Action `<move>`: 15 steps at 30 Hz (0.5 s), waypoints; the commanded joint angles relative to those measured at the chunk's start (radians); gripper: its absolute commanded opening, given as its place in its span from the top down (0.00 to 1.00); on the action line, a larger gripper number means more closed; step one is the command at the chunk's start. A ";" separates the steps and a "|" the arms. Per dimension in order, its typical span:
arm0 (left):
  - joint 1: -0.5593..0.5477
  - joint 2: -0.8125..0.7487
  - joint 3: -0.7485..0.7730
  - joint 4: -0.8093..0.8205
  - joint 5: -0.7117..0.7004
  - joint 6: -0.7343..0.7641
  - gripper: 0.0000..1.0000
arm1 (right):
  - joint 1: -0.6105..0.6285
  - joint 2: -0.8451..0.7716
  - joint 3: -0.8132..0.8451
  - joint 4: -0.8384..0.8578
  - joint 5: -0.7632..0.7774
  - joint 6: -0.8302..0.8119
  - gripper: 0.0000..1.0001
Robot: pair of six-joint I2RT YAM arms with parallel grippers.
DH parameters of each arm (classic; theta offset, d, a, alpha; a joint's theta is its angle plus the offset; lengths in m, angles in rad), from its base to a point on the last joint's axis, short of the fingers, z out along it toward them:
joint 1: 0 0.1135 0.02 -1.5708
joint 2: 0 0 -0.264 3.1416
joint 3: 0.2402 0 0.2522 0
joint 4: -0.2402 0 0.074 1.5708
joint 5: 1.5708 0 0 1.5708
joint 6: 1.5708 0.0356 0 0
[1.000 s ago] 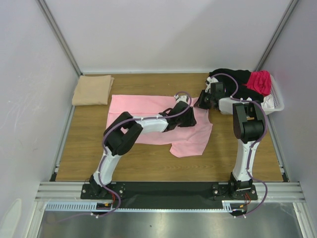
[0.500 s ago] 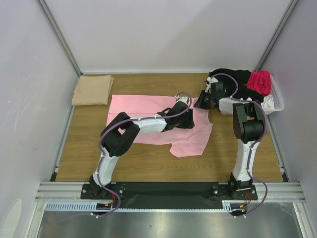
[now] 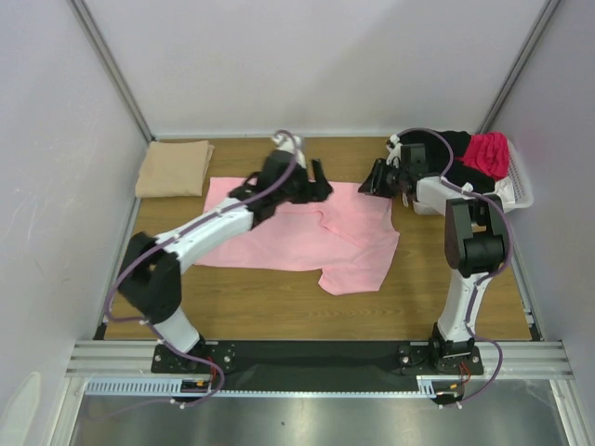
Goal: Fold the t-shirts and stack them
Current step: Fold the tshirt
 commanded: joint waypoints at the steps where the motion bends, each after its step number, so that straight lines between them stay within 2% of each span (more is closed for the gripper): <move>1: 0.141 -0.096 -0.078 -0.062 0.032 0.048 0.19 | 0.007 -0.108 0.102 -0.018 -0.071 -0.027 0.58; 5: 0.298 -0.103 -0.101 -0.112 0.096 0.083 0.17 | 0.046 -0.165 0.119 -0.047 -0.017 -0.023 0.48; 6: 0.339 -0.089 -0.098 -0.116 0.104 0.097 0.17 | 0.056 -0.174 0.117 -0.056 0.010 -0.021 0.43; 8: 0.367 -0.068 -0.080 -0.132 0.087 0.145 0.16 | 0.079 -0.186 0.091 -0.061 0.099 -0.015 0.39; 10: 0.402 -0.022 -0.057 -0.141 0.080 0.172 0.15 | 0.103 -0.193 0.058 -0.061 0.183 0.002 0.39; 15: 0.483 0.096 -0.014 -0.098 0.159 0.139 0.15 | 0.126 -0.145 0.007 -0.055 0.274 0.075 0.40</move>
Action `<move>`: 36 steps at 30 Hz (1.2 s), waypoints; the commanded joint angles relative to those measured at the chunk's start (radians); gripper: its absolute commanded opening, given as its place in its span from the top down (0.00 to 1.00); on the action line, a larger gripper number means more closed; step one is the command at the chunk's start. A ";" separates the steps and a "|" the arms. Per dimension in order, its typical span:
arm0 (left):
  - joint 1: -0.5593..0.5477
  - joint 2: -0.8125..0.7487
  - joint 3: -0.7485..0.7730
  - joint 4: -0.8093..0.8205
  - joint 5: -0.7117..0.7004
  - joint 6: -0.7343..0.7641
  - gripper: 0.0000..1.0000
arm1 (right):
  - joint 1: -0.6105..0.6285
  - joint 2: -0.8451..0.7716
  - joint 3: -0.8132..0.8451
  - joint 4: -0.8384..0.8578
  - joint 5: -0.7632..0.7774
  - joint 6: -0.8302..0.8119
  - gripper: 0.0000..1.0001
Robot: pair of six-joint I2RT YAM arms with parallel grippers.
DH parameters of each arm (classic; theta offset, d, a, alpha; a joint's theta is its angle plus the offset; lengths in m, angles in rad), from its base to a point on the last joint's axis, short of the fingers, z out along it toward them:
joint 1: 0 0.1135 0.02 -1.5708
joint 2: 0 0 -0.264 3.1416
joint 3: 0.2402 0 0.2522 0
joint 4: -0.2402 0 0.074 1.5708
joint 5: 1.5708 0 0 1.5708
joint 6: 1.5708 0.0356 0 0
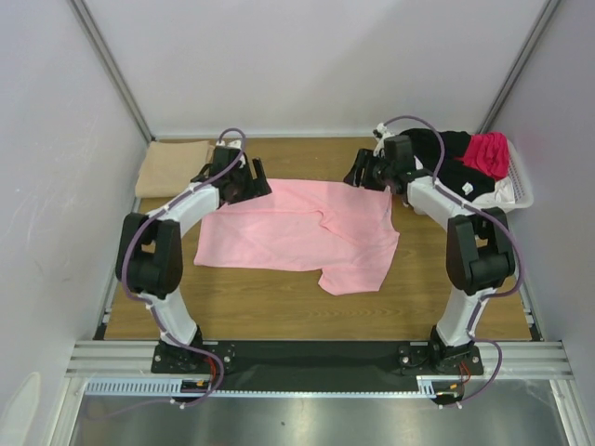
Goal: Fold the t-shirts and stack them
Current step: Fold the tshirt
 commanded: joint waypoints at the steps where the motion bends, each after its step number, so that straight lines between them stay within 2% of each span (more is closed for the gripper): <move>1: 0.042 0.076 0.054 0.017 0.068 0.009 0.16 | 0.004 0.040 -0.020 -0.043 0.132 0.055 0.40; 11: 0.095 0.201 0.081 0.053 0.101 -0.025 0.16 | 0.030 0.218 0.102 -0.130 0.185 0.071 0.43; 27: 0.145 0.312 0.184 -0.008 0.108 -0.049 0.17 | 0.028 0.432 0.357 -0.229 0.188 0.041 0.43; 33: 0.146 0.335 0.224 -0.011 0.128 -0.033 0.18 | 0.009 0.462 0.429 -0.242 0.163 0.035 0.43; 36: 0.146 0.285 0.221 -0.019 0.139 -0.022 0.18 | 0.002 0.449 0.478 -0.265 0.133 0.021 0.44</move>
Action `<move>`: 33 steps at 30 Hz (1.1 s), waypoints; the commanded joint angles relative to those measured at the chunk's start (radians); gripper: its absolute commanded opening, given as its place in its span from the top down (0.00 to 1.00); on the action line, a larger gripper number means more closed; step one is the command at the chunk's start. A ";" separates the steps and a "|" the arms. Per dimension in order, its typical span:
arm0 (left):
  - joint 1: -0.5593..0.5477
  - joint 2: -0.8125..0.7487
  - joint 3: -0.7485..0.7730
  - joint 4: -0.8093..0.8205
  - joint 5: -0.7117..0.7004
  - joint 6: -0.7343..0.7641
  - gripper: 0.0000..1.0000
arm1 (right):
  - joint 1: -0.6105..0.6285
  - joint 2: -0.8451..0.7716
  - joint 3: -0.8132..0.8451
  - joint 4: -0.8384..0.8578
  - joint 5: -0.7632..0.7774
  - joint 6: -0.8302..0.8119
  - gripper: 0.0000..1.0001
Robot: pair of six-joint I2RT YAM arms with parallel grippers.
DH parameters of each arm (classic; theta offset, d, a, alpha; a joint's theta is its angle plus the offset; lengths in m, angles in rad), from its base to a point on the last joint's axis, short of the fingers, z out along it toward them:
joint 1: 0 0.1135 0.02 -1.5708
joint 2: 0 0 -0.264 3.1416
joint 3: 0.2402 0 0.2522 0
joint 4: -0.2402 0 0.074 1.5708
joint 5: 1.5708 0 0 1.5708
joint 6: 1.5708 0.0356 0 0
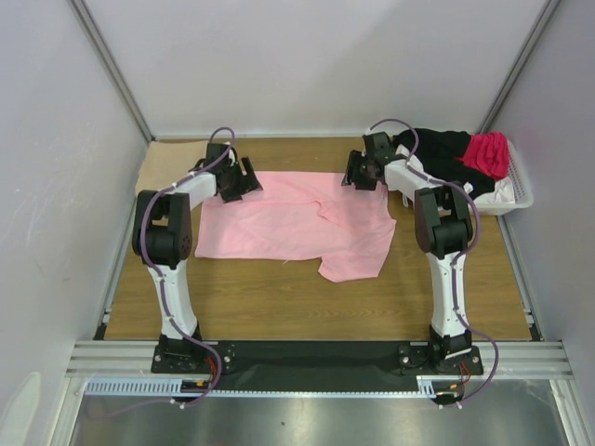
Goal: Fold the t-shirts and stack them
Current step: Fold the tshirt
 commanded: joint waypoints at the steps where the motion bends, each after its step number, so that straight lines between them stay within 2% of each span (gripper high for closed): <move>1: 0.006 -0.058 0.026 -0.015 0.027 0.015 0.18 | -0.010 -0.020 0.078 -0.038 -0.043 -0.039 0.43; 3: 0.006 -0.125 0.035 -0.024 0.027 0.038 0.17 | -0.010 -0.051 0.099 -0.028 -0.111 -0.051 0.42; 6: 0.006 -0.237 0.055 -0.064 0.019 0.082 0.15 | -0.002 -0.138 0.113 -0.020 -0.186 -0.074 0.36; 10: 0.008 -0.351 0.061 -0.180 -0.002 0.130 0.14 | 0.009 -0.276 0.052 -0.035 -0.205 -0.083 0.27; 13: 0.019 -0.452 0.000 -0.240 -0.028 0.133 0.14 | 0.009 -0.405 -0.034 -0.066 -0.179 -0.057 0.25; 15: 0.031 -0.509 -0.088 -0.259 -0.048 0.118 0.14 | 0.012 -0.512 -0.160 -0.080 -0.143 -0.037 0.25; 19: 0.080 -0.731 -0.313 -0.234 -0.110 0.040 0.12 | 0.013 -0.690 -0.431 -0.072 -0.114 0.032 0.25; 20: 0.112 -0.772 -0.408 -0.219 -0.084 0.001 0.12 | 0.013 -0.732 -0.482 -0.068 -0.108 0.050 0.25; 21: 0.135 -0.809 -0.453 -0.192 -0.067 -0.016 0.12 | 0.015 -0.766 -0.587 -0.071 -0.096 0.068 0.26; 24: 0.146 -0.920 -0.562 -0.149 0.024 -0.037 0.13 | 0.015 -0.904 -0.753 -0.097 -0.047 0.153 0.26; 25: 0.132 -0.969 -0.602 -0.124 0.063 -0.065 0.14 | 0.013 -0.971 -0.828 -0.112 -0.016 0.197 0.27; 26: 0.123 -0.989 -0.626 -0.124 0.064 -0.077 0.14 | 0.012 -1.002 -0.829 -0.114 -0.013 0.210 0.27; 29: 0.008 -1.061 -0.733 -0.041 0.065 -0.154 0.14 | 0.010 -1.129 -0.951 -0.127 0.018 0.276 0.28; 33: -0.171 -1.151 -0.911 0.187 -0.017 -0.315 0.16 | 0.005 -1.264 -1.120 -0.083 0.007 0.331 0.30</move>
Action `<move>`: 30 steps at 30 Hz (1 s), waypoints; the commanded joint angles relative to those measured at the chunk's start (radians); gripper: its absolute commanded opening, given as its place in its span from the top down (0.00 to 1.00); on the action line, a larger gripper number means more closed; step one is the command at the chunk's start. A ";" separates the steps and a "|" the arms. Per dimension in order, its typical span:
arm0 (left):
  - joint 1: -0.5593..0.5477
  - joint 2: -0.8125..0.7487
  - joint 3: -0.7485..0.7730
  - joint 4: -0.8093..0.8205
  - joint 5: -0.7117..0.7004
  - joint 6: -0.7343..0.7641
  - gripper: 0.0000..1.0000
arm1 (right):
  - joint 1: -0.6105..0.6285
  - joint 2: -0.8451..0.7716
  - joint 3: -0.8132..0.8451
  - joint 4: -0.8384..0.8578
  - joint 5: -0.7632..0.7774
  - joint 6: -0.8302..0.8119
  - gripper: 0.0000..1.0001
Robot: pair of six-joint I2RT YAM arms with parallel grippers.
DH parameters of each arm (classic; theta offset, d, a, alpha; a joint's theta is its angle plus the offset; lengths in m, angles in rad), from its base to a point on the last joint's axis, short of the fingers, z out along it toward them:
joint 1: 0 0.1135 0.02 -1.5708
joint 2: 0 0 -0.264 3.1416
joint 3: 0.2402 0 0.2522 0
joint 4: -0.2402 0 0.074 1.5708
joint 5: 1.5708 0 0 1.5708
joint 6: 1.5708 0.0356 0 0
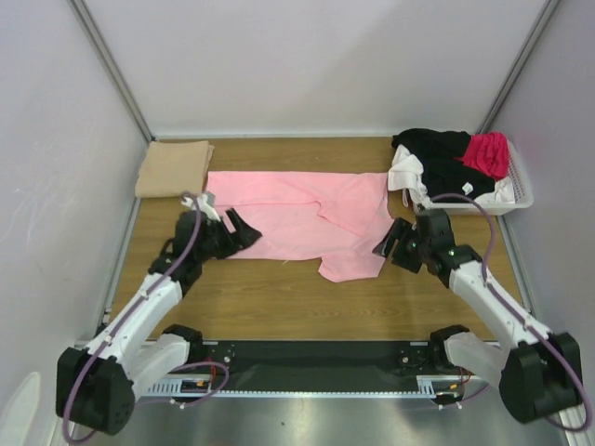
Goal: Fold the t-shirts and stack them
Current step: Fold the tshirt
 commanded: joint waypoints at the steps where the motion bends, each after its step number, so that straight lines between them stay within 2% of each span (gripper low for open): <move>1: -0.183 -0.053 -0.144 0.263 -0.052 -0.195 0.16 | -0.006 -0.120 -0.140 0.070 0.014 0.096 0.30; 3: -0.262 -0.027 -0.234 0.413 -0.103 -0.282 0.18 | -0.004 -0.179 -0.197 0.123 0.014 0.102 0.30; 4: -0.337 -0.008 -0.255 0.463 -0.153 -0.304 0.19 | -0.004 -0.196 -0.229 0.142 0.023 0.102 0.29; 6: -0.403 0.047 -0.280 0.570 -0.203 -0.310 0.18 | -0.004 -0.236 -0.298 0.209 0.031 0.095 0.29; 10: -0.501 0.263 -0.277 0.757 -0.200 -0.315 0.19 | -0.003 -0.265 -0.366 0.277 0.057 0.091 0.26; 14: -0.526 0.363 -0.243 0.899 -0.125 -0.284 0.20 | 0.002 -0.275 -0.417 0.337 0.046 0.088 0.26; 16: -0.534 0.400 -0.197 0.903 -0.096 -0.214 0.20 | 0.004 -0.298 -0.458 0.361 0.048 0.096 0.27; 17: -0.537 0.439 -0.138 0.887 -0.083 -0.201 0.20 | 0.004 -0.305 -0.467 0.383 0.048 0.102 0.27; 22: -0.561 0.539 -0.033 0.948 -0.028 -0.158 0.20 | 0.010 -0.344 -0.522 0.424 0.045 0.110 0.30; 30: -0.565 0.809 0.157 1.097 0.058 -0.179 0.21 | 0.045 -0.301 -0.563 0.568 0.037 0.125 0.39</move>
